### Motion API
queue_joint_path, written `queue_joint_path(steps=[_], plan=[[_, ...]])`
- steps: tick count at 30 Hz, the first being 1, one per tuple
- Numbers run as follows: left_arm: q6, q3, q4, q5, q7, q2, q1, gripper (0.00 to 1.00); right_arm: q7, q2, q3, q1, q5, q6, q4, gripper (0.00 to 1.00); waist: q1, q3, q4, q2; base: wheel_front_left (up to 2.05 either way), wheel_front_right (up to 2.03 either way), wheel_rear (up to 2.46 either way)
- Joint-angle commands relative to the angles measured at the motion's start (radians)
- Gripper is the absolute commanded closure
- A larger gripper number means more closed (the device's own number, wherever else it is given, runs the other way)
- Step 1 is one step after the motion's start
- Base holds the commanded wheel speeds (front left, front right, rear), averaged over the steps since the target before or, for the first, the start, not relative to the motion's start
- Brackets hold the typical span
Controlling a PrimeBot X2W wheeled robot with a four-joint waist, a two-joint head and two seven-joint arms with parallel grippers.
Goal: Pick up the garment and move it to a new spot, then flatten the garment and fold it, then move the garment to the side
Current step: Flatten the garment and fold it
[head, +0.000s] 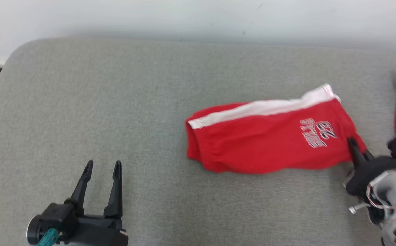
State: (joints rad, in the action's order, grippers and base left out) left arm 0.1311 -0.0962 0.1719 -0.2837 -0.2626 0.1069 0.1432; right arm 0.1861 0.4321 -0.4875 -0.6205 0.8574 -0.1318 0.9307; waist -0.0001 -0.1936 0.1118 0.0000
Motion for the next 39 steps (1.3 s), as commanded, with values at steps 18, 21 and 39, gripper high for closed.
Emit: queue_joint_path(steps=[18,21,39], plan=[[-0.001,0.027,-0.022,0.013,-0.003,0.015,-0.051,0.00,0.049,0.029,0.026,0.091,-0.033,0.003,-0.145,1.00,0.0001,0.064,-0.071,0.0000,0.00,0.00,0.00],[-0.001,0.029,-0.028,0.013,-0.003,0.015,-0.044,0.00,0.054,0.014,0.018,0.085,-0.066,0.003,-0.208,1.00,0.0001,0.058,-0.069,0.0000,0.00,0.00,0.00],[-0.001,0.017,-0.036,0.023,-0.003,-0.010,0.002,0.00,-0.087,-0.161,-0.007,0.260,-0.250,0.003,-0.622,1.00,0.0001,0.022,0.003,0.0000,0.00,0.00,0.00]])
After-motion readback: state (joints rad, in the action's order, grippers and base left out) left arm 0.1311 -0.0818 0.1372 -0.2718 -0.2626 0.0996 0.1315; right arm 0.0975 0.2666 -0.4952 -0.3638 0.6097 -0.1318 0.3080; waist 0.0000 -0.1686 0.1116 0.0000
